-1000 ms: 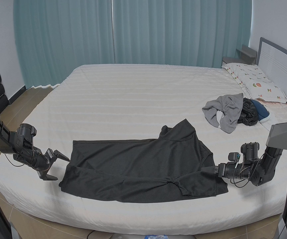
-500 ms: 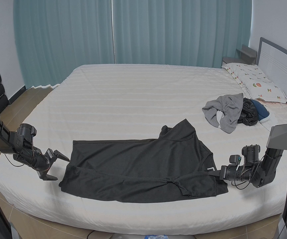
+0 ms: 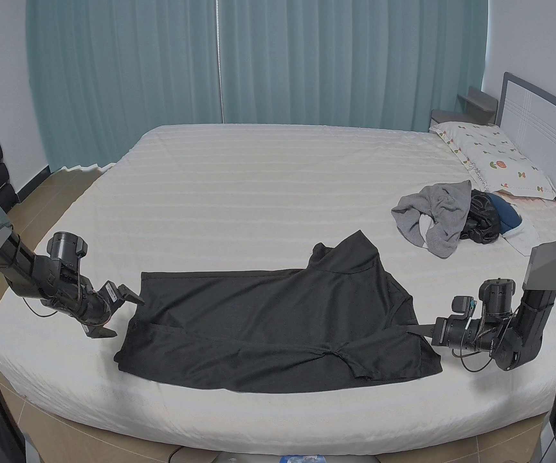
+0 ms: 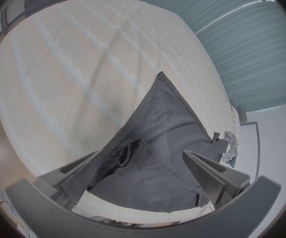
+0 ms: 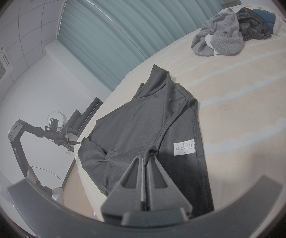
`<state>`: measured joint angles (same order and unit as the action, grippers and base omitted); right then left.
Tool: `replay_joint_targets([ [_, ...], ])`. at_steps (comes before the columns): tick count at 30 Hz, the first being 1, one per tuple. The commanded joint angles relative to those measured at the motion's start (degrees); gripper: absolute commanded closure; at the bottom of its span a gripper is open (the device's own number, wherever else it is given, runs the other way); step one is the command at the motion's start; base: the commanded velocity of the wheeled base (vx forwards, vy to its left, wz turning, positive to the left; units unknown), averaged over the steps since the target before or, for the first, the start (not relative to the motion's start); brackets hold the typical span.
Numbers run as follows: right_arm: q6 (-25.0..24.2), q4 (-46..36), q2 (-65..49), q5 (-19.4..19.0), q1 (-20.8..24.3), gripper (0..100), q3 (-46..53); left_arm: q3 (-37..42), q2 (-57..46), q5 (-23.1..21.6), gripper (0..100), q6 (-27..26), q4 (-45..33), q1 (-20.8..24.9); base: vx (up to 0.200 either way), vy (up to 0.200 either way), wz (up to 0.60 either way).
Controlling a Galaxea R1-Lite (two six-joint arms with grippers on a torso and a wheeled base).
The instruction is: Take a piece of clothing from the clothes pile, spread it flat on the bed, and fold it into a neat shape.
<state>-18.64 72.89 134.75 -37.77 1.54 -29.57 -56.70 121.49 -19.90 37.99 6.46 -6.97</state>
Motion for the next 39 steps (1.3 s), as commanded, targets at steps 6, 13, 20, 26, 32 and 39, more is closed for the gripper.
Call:
replay_joint_targets([
  [6, -0.3, 0.1, -0.4, 0.0, 0.4, 100, 0.4, 0.3, 3.1, -0.1, 0, -4.0, 3.4, 1.1, 0.0, 0.0, 0.0],
  [13, -0.3, 0.1, -0.4, -0.1, 0.4, 100, 0.4, -0.4, 4.6, -0.3, 0, -4.4, 3.5, 1.9, 0.0, 0.0, 0.0],
  [20, -0.3, 0.1, -0.2, -0.1, 0.4, 100, 0.3, -1.5, 5.9, 0.4, 100, -4.4, 4.2, 3.4, 0.0, 0.0, 0.0],
  [26, -0.5, 0.1, -0.2, -0.1, 0.0, 100, 0.2, -0.7, 5.4, 2.0, 100, -4.5, 4.0, 2.9, 0.0, 0.0, 0.0],
  [32, -1.5, 0.1, -1.0, -0.4, 0.0, 100, 0.5, -0.2, 3.3, 2.8, 100, -3.9, 3.5, 1.2, 0.0, 0.0, 0.0],
  [39, -1.5, 0.1, -3.4, -0.5, -0.2, 100, 2.1, 3.7, -2.1, 2.8, 100, -3.8, 3.5, 0.3, 0.0, 0.0, 0.0],
])
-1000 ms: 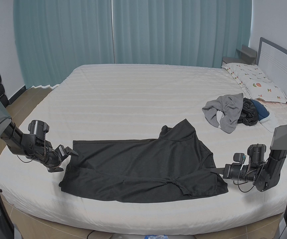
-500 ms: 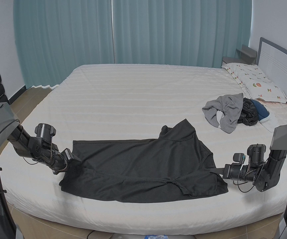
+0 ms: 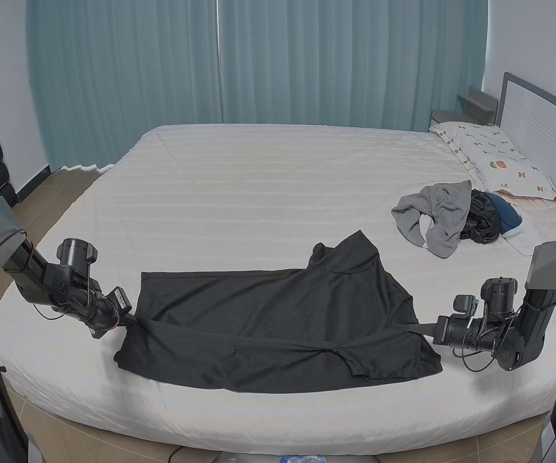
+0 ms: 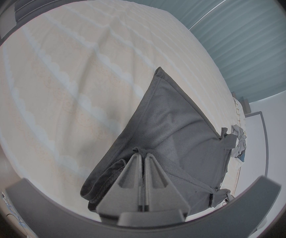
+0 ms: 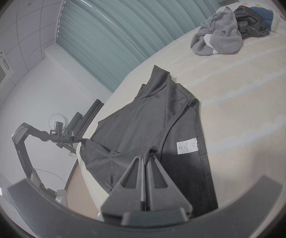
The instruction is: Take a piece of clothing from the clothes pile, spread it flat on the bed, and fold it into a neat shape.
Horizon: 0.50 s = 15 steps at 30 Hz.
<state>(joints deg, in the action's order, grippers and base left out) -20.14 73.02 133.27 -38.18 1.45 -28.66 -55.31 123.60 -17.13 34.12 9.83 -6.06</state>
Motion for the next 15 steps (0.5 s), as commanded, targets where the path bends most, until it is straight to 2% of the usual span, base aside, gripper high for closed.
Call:
replay_joint_targets([
  [1, 0.0, 0.0, -2.3, -0.1, -0.1, 100, 1.4, 2.8, -4.8, 0.0, 100, 0.1, 0.1, -0.7, 0.0, 0.0, 0.0],
  [9, -0.3, 2.7, -6.2, -0.1, -0.8, 100, 5.1, 9.0, -12.5, -0.9, 100, 0.2, 0.5, -1.5, 0.0, 0.0, 0.0],
  [15, -4.3, 9.2, -8.8, 0.0, -1.1, 100, 9.9, 12.4, -15.8, -1.6, 100, 0.1, 0.7, -2.1, 0.0, 0.0, 0.0],
])
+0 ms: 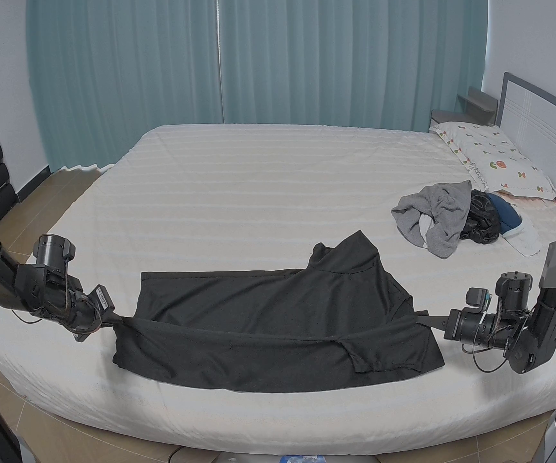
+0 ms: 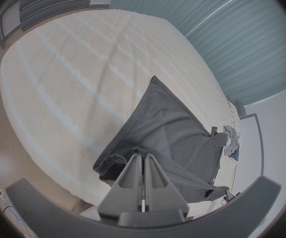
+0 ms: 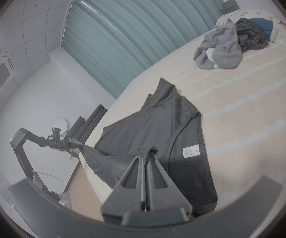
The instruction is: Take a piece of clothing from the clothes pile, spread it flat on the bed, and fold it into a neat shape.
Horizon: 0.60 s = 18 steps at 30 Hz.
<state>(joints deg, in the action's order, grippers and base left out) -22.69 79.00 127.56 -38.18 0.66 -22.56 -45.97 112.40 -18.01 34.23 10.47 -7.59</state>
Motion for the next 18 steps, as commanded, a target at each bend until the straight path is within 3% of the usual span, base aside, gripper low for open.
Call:
replay_joint_targets([
  [1, -2.0, 4.7, -3.3, 0.0, -0.3, 100, 4.8, 3.9, -5.5, -1.3, 100, -0.1, 0.1, -0.7, 0.0, 0.0, 0.0],
  [7, -1.9, 10.3, -4.3, -0.1, -0.7, 100, 10.5, 6.4, -10.4, -5.8, 100, -0.3, -0.4, -3.1, 0.0, 0.0, 0.0],
  [18, -1.8, 10.7, -8.3, -3.1, -2.4, 100, 16.4, 10.1, -14.0, -8.7, 100, -1.0, -0.5, -6.1, 0.0, 0.0, 0.0],
])
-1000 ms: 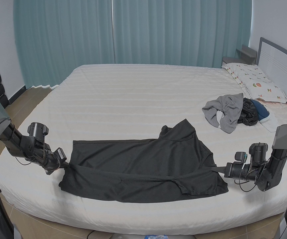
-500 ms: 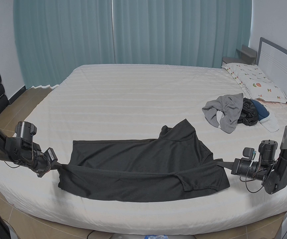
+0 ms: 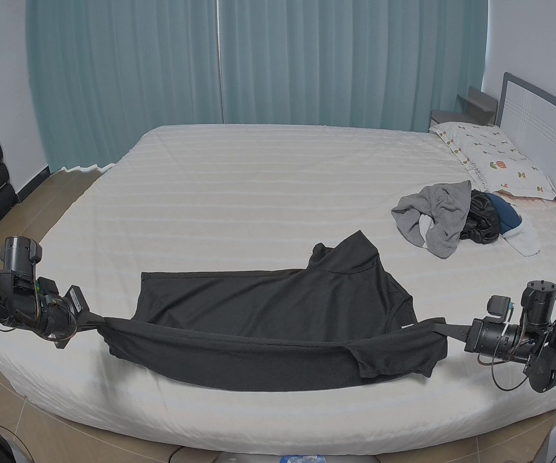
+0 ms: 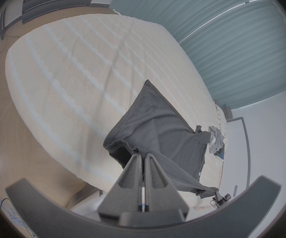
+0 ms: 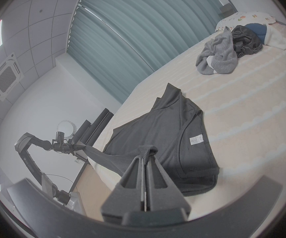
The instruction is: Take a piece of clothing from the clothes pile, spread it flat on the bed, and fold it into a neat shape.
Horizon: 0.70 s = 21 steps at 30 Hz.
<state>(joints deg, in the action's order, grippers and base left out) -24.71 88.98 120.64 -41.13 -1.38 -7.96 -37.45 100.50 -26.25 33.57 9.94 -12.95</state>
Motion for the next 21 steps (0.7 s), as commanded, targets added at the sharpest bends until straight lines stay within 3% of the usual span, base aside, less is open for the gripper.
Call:
replay_joint_targets([
  [1, 0.2, 0.7, -1.5, -0.2, -0.4, 100, 2.1, 2.0, -2.2, -0.4, 100, -0.7, 0.0, -0.8, 0.0, 0.0, 0.0],
  [11, 0.7, 0.7, -2.1, -1.1, -0.4, 100, 5.4, 5.5, -2.2, 0.1, 100, -4.1, -0.4, -1.1, 0.0, 0.0, 0.0],
  [21, 1.8, 0.7, -2.1, -1.1, -0.5, 100, 8.0, 5.4, -3.0, 0.3, 100, -8.8, -7.8, -2.6, 0.0, 0.0, 0.0],
])
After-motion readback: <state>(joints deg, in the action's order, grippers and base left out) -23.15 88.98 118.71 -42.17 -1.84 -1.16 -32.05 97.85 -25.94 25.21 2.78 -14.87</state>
